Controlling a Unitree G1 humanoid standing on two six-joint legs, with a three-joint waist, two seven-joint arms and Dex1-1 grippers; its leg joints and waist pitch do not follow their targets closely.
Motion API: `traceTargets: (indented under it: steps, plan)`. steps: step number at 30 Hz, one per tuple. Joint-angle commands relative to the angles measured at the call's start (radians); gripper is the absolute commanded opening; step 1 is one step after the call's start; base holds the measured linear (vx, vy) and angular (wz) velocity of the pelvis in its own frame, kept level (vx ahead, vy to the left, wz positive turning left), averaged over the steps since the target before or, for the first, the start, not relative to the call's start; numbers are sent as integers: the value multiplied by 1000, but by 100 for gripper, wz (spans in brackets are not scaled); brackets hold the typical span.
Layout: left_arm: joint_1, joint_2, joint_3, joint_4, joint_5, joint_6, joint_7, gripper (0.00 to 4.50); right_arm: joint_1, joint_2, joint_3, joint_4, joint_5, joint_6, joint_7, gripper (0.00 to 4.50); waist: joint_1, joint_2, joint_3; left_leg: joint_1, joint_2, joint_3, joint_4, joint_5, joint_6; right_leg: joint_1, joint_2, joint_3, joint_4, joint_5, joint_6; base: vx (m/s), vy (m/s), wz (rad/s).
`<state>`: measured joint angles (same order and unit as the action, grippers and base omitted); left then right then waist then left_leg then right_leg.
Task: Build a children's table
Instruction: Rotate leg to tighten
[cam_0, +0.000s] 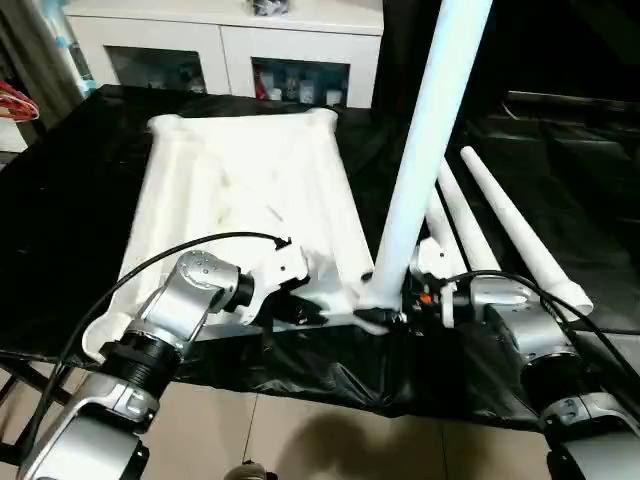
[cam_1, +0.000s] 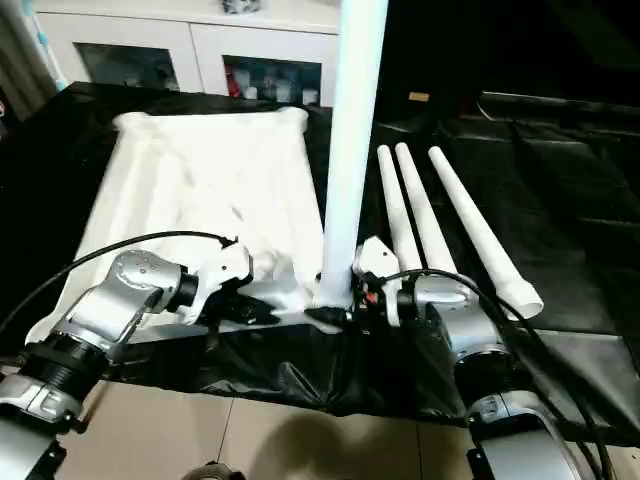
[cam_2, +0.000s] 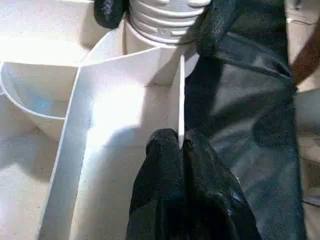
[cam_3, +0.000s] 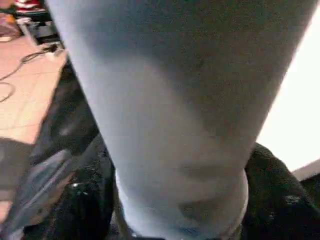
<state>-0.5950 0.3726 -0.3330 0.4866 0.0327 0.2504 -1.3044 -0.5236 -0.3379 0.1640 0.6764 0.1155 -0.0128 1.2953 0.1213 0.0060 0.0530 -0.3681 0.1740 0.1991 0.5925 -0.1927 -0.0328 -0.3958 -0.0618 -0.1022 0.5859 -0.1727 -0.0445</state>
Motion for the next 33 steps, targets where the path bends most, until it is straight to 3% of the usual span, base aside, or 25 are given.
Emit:
traceTargets:
  steps: [1, 8, 10, 11, 12, 14, 15, 17, 20, 21, 22, 26, 33]
  plan:
    - [-45, -8, -9, -1, -21, -19, -7, 0, 28, 9, 51, -26, 5, 35, 65, 282, -1, 3, -68, 17, 79, -34, -67, -140, 75, 52, -108, 67, -61, -203, -195, 0, 0, 0]
    - [-54, -49, 21, 24, -20, -34, 80, 0, 38, 56, 42, -10, -7, 43, -31, 277, 3, 4, -68, 17, 79, -35, -67, -149, 63, 51, -110, 65, -63, -219, -195, 0, 0, 0]
    - [-65, -101, 52, 48, -6, -25, 205, 0, 15, 113, 12, 62, -44, 46, -219, 277, -2, 6, -62, 20, 78, -35, -69, -183, 44, 45, -112, 66, -72, -282, -186, 0, 0, 0]
    - [-70, -127, 66, 57, 4, -18, 272, 0, -1, 143, -6, 102, -65, 50, -336, 276, -9, 4, -56, 26, 74, -41, -74, -235, 19, 46, -115, 63, -84, -370, -170, 0, 0, 0]
    - [-74, -145, 74, 63, 12, -10, 318, 0, -12, 163, -19, 131, -76, 54, -417, 276, -23, 6, -50, 32, 73, -43, -76, -279, -7, 38, -114, 62, -91, -449, -155, 0, 0, 0]
    - [-76, -178, 83, 65, 26, 16, 395, 0, -34, 204, -46, 184, -88, 66, -572, 276, -33, 0, -48, 37, 69, -49, -78, -325, -14, 43, -118, 58, -103, -548, -115, 0, 0, 0]
    - [-76, -193, 86, 62, 31, 31, 425, 0, -43, 222, -58, 207, -89, 71, -636, 275, -40, 3, -49, 40, 69, -51, -77, -335, -17, 40, -119, 58, -107, -562, -108, 0, 0, 0]
    - [-72, -232, 94, 48, 40, 65, 494, 0, -64, 274, -90, 249, -76, 94, -762, 275, -47, 2, -52, 34, 69, -51, -80, -318, -13, 43, -117, 61, -105, -538, -104, 0, 0, 0]
    - [-56, -275, 88, 8, 51, 92, 540, 0, -69, 336, -94, 250, -61, 83, -778, 275, -48, 3, -54, 35, 68, -47, -78, -298, 1, 39, -115, 65, -102, -475, -119, 0, 0, 0]
    - [-52, -280, 84, 0, 51, 91, 539, 0, -67, 341, -93, 246, -61, 75, -770, 331, -46, 0, -56, 31, 69, -45, -78, -278, 13, 43, -116, 67, -98, -445, -127, 0, 0, 0]
    - [-46, -282, 75, -7, 53, 83, 530, 0, -68, 347, -99, 245, -59, 70, -763, 345, -45, 2, -56, 30, 69, -44, -78, -268, 16, 43, -115, 68, -96, -428, -131, 0, 0, 0]
    - [-35, -277, 61, -19, 47, 73, 509, 0, -77, 343, -104, 256, -56, 61, -741, 381, -46, 0, -58, 23, 70, -41, -77, -229, 33, 49, -114, 69, -86, -350, -157, 0, 0, 0]
    - [-18, -213, 54, -52, 6, 48, 374, 0, -62, 261, -61, 212, -72, -3, -588, 418, -50, 3, -59, 22, 71, -41, -78, -221, 44, 52, -111, 69, -81, -310, -176, 0, 0, 0]
